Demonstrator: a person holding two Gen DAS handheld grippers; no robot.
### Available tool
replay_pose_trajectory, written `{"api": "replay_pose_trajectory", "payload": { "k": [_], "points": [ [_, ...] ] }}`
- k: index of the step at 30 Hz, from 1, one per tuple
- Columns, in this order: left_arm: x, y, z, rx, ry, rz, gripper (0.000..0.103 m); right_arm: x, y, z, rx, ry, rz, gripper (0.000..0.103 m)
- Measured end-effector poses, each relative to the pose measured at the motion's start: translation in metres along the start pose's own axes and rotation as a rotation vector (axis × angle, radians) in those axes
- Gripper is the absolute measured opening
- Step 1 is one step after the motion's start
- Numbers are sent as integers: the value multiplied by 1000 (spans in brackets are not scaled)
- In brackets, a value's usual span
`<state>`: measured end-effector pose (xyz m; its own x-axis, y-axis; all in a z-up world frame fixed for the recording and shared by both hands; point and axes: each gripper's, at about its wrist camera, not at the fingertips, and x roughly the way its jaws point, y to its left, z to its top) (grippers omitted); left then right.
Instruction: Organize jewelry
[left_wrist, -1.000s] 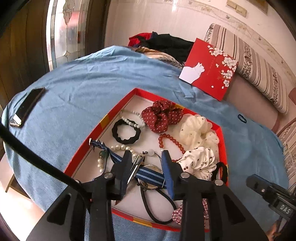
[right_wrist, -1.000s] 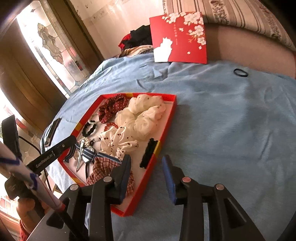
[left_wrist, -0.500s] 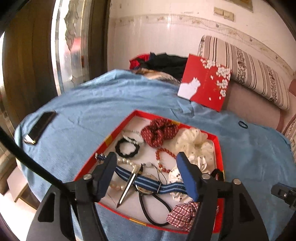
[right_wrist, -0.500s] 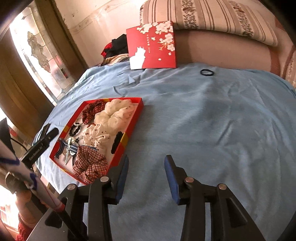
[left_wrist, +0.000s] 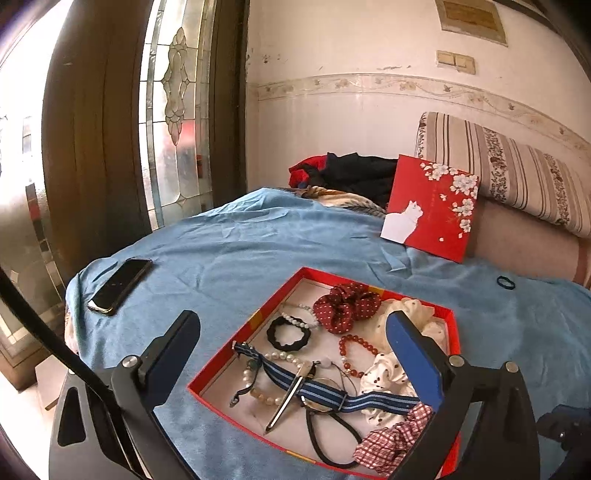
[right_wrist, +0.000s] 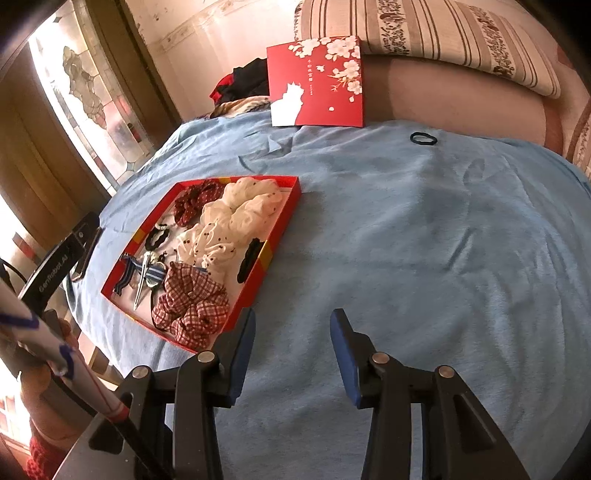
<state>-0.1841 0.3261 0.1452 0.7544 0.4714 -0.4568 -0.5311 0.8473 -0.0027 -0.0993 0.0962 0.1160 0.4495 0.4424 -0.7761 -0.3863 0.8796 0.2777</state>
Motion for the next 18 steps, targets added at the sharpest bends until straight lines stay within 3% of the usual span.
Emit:
{"api": "replay_pose_trajectory", "payload": {
  "k": [13, 18],
  "points": [
    [-2, -2, -3, 4, -13, -27, 101, 19, 5, -4, -4, 28, 1, 46],
    [7, -4, -4, 13, 41, -60, 101, 22, 3, -5, -3, 30, 2, 46]
  ]
}}
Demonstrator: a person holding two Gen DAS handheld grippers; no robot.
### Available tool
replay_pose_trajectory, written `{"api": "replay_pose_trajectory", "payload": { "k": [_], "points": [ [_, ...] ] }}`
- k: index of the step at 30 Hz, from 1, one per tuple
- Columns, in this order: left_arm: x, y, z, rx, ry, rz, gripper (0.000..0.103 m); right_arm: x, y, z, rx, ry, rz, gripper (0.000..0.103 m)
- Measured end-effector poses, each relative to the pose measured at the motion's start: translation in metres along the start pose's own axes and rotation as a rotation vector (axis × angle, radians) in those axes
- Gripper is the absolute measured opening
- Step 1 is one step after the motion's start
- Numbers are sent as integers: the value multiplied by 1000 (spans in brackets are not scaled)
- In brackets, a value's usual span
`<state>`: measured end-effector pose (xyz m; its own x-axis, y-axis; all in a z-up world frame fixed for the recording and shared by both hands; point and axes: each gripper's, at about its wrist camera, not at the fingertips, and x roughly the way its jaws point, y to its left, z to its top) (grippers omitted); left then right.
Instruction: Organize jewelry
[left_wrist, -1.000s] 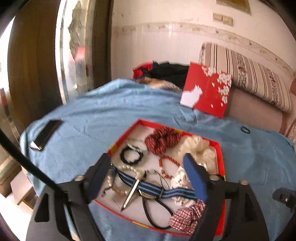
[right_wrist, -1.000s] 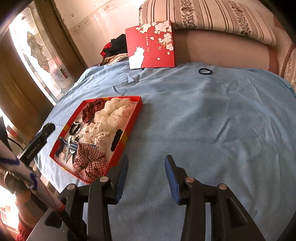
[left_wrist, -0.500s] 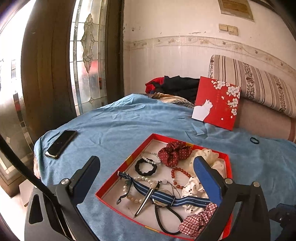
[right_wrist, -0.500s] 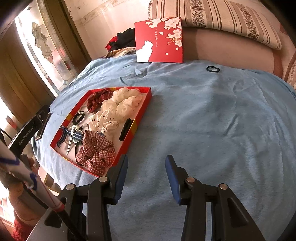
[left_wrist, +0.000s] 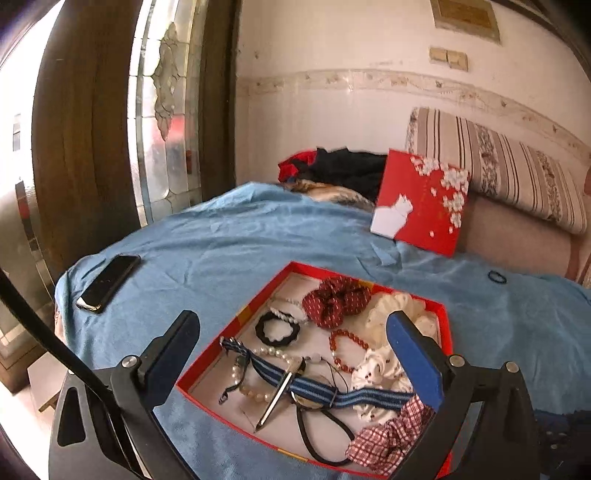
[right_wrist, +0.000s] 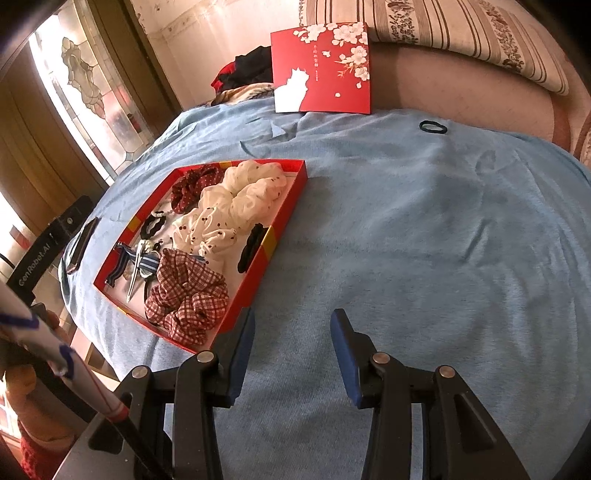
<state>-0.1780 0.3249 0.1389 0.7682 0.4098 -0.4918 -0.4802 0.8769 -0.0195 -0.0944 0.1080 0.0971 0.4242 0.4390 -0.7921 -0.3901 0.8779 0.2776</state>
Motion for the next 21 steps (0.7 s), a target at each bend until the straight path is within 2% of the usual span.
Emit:
{"api": "replay_pose_trajectory", "payload": {
  "k": [7, 15, 21],
  "points": [
    [9, -9, -4, 23, 57, -16, 101, 0, 0, 2, -10, -26, -20, 48],
    [20, -11, -7, 1, 114, -31, 101, 7, 15, 3, -104, -31, -60, 50],
    [25, -19, -10, 36, 130, -30, 101, 11, 16, 8, -112, -31, -65, 51]
  ]
}}
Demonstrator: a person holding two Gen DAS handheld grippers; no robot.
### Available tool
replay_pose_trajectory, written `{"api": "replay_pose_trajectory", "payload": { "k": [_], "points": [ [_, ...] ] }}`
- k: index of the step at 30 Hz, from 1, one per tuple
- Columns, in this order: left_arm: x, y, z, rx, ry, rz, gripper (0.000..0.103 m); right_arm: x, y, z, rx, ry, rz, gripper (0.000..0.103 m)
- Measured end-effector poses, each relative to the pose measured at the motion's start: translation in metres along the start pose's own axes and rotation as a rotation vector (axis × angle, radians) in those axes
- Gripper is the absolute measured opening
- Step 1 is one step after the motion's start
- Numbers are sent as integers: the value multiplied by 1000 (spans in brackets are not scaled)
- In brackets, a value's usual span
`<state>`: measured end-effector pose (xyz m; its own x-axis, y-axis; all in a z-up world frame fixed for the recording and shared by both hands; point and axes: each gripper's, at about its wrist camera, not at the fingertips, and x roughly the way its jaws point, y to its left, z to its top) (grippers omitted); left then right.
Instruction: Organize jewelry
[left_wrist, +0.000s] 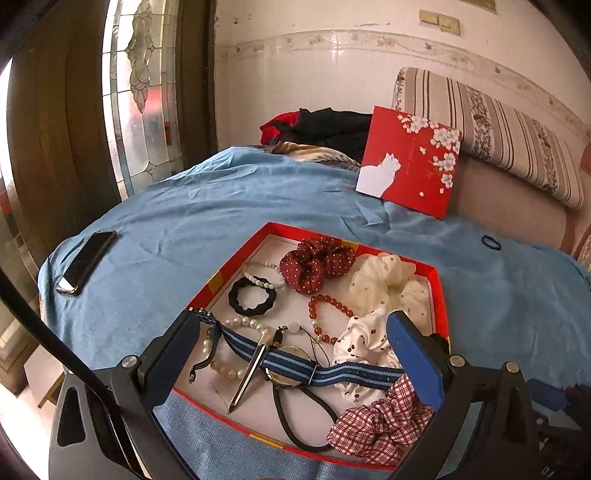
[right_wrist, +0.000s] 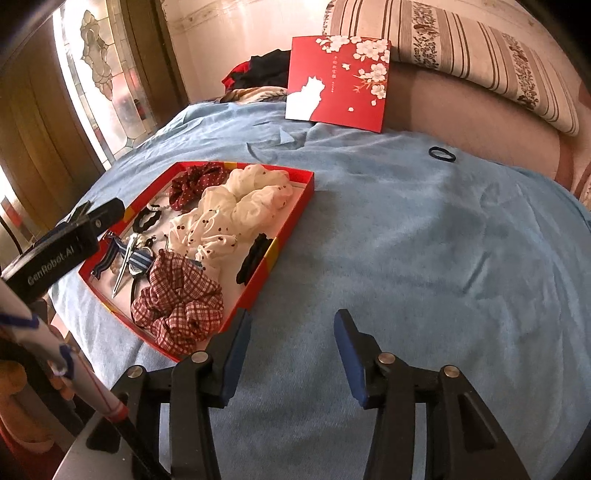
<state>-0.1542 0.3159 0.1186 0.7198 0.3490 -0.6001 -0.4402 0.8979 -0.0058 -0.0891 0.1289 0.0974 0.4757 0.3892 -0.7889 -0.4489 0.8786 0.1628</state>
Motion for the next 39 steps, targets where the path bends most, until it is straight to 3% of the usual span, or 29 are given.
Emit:
{"api": "replay_pose_trajectory", "payload": {
  "k": [21, 39],
  "points": [
    [7, 0, -2, -13, 36, -23, 101, 6, -3, -2, 7, 21, -12, 52],
    [0, 7, 0, -42, 6, -37, 101, 7, 7, -3, -6, 23, -15, 53]
  ]
}}
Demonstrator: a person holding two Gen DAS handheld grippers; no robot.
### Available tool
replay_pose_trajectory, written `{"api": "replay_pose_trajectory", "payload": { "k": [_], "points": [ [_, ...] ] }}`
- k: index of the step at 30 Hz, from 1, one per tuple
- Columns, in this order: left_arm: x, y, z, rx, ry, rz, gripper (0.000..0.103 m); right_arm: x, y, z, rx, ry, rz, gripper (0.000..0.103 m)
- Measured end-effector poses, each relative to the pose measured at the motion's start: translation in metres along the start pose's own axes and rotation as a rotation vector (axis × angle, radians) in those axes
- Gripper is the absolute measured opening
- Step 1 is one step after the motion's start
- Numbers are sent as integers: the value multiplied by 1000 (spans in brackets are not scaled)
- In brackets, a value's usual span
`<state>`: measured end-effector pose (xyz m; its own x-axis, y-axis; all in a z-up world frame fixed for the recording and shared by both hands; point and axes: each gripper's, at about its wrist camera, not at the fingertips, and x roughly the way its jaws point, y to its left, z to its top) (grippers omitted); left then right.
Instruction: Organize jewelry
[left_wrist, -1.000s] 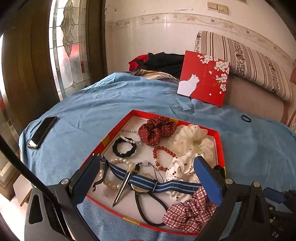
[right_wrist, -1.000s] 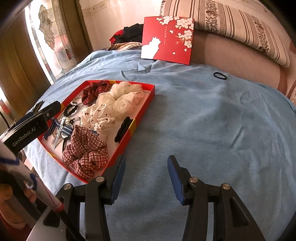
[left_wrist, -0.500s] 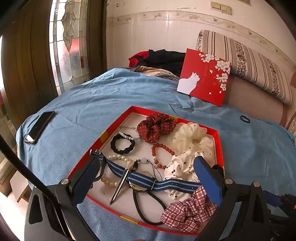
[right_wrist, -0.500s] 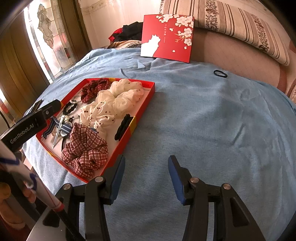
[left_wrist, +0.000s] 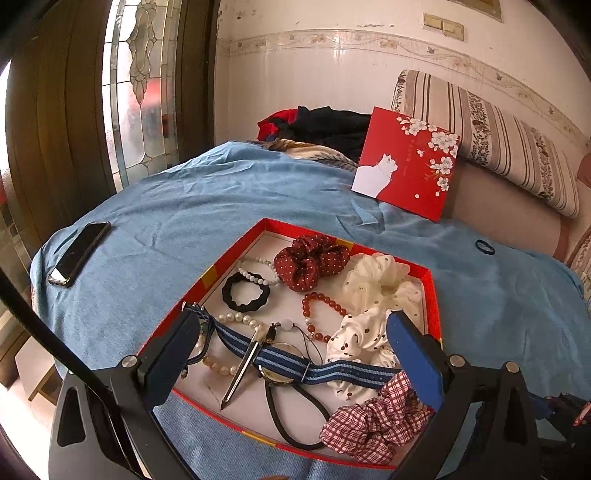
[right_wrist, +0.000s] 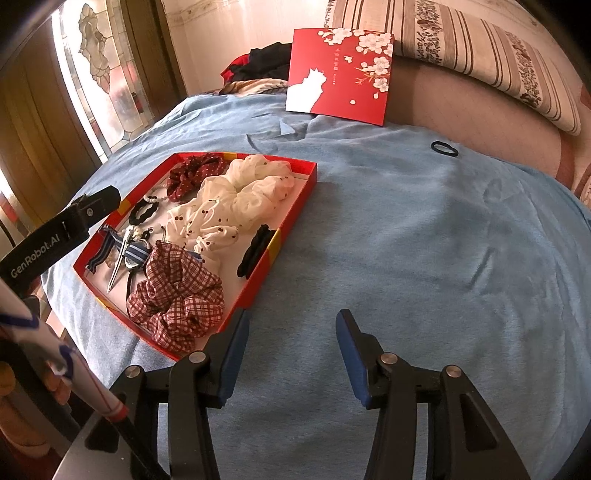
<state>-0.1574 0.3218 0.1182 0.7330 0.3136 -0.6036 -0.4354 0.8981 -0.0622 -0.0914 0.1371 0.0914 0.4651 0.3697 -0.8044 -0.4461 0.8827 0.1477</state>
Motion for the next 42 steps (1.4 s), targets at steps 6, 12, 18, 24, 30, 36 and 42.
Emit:
{"api": "replay_pose_trajectory", "payload": {
  "k": [6, 12, 18, 24, 30, 36, 42],
  "points": [
    [1, 0, -1, 10, 8, -2, 101, -1, 6, 2, -7, -5, -1, 53],
    [1, 0, -1, 15, 18, -11, 101, 0, 9, 2, -17, -6, -4, 54],
    [3, 1, 0, 15, 30, -18, 101, 2, 13, 2, -24, -7, -7, 54],
    [4, -1, -2, 29, 37, -38, 101, 3, 15, 3, -24, -11, -5, 54],
    [5, -5, -3, 48, 41, -45, 101, 4, 20, 5, -35, -15, -13, 54],
    [4, -6, -3, 43, 39, -50, 101, 5, 24, 6, -55, -23, -30, 54],
    [3, -6, -3, 46, 38, -44, 101, 4, 24, 6, -57, -23, -30, 55]
  ]
}}
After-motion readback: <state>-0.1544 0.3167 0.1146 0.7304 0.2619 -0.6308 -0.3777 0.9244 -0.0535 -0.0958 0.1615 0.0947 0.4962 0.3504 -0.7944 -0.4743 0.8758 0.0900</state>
